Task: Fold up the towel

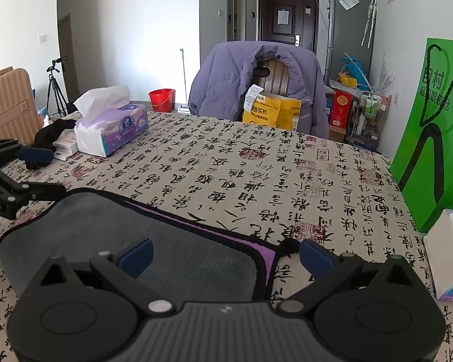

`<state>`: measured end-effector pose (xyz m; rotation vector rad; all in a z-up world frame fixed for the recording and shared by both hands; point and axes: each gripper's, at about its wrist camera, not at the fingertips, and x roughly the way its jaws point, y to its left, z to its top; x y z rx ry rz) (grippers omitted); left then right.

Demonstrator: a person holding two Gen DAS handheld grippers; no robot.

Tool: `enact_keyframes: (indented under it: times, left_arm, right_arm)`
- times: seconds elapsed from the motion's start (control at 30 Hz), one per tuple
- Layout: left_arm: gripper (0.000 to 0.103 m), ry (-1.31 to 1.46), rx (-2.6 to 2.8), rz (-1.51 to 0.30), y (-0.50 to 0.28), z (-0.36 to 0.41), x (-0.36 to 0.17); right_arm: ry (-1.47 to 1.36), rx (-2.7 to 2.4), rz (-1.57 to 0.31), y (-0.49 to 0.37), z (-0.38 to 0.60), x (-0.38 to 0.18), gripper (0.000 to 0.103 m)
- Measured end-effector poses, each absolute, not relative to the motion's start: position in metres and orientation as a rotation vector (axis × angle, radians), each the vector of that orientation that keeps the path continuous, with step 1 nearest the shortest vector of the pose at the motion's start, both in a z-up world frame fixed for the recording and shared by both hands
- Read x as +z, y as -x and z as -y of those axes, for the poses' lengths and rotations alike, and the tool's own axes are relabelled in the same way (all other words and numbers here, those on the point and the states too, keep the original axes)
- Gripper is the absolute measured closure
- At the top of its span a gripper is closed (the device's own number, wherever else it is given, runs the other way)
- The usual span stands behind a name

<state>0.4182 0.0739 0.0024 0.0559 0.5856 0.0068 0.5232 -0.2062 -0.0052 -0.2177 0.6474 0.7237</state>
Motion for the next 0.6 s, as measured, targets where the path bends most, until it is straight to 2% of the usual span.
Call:
enact_keyframes:
  times: [0.6]
  left_arm:
    - [0.0,-0.022,0.016,-0.551,-0.377,-0.07,0.019]
  right_arm:
    - [0.213,0.718,-0.618,-0.485,0.22,0.016,0.0]
